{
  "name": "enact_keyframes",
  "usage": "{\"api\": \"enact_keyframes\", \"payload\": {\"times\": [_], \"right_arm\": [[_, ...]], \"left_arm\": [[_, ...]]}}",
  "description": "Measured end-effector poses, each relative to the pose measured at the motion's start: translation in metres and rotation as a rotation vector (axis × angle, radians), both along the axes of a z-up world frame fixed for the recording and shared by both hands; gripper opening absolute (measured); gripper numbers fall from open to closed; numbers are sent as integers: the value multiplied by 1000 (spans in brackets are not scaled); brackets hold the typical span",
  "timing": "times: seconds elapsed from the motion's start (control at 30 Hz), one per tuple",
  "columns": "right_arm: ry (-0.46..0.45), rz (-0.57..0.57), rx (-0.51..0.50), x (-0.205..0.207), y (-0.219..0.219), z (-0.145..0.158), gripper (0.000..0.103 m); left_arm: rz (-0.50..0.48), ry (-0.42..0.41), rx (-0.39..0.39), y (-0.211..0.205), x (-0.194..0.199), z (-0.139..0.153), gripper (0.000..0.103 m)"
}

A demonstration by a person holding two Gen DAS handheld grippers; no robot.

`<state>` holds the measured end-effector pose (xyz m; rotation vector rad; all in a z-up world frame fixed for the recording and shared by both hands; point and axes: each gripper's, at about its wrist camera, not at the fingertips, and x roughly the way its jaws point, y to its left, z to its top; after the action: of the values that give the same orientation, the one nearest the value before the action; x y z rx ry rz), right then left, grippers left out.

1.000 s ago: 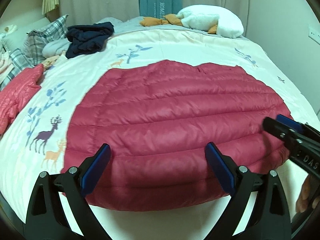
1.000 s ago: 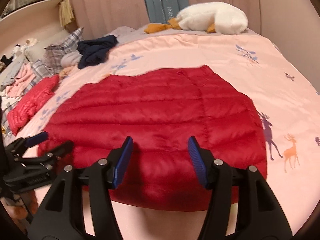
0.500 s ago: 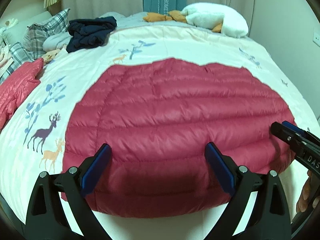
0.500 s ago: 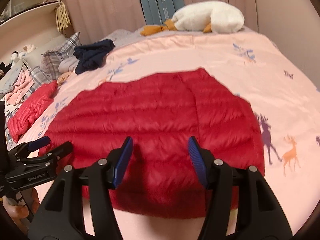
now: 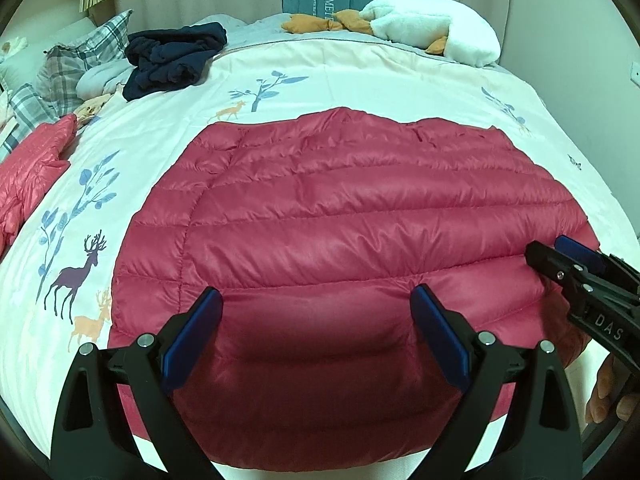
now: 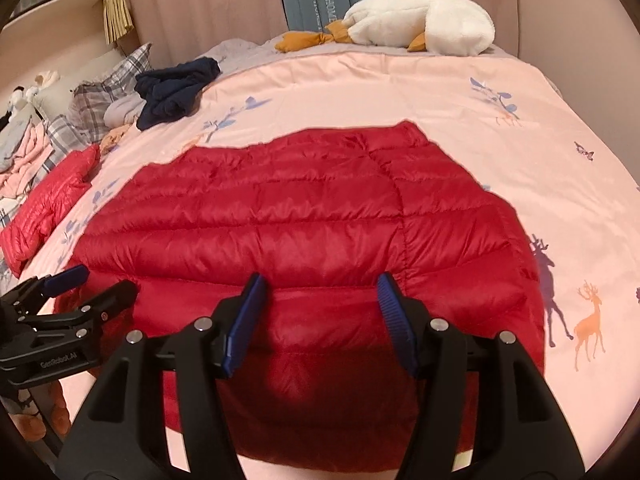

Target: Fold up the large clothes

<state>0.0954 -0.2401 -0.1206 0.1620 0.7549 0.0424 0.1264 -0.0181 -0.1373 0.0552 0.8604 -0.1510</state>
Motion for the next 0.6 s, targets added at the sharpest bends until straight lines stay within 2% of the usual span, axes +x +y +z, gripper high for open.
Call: {"api": "enact_keyframes", "payload": {"times": [0.13,0.23,0.37,0.6], "right_arm": [[-30,-4,-51,-2,0,6,62],[24,-13,-15,10,-8,-5,62],[45,-15,17,14,-12,-10,63],[-13,-15,23,-14,-11,9,63]], "left_arm": [[10,-27,-20,5,-6,7,96],[25,-30,-17,8,-2,8,96],[28,-5,-4,8,7,3,96],[36,4,-7,11,1,10,96]]}}
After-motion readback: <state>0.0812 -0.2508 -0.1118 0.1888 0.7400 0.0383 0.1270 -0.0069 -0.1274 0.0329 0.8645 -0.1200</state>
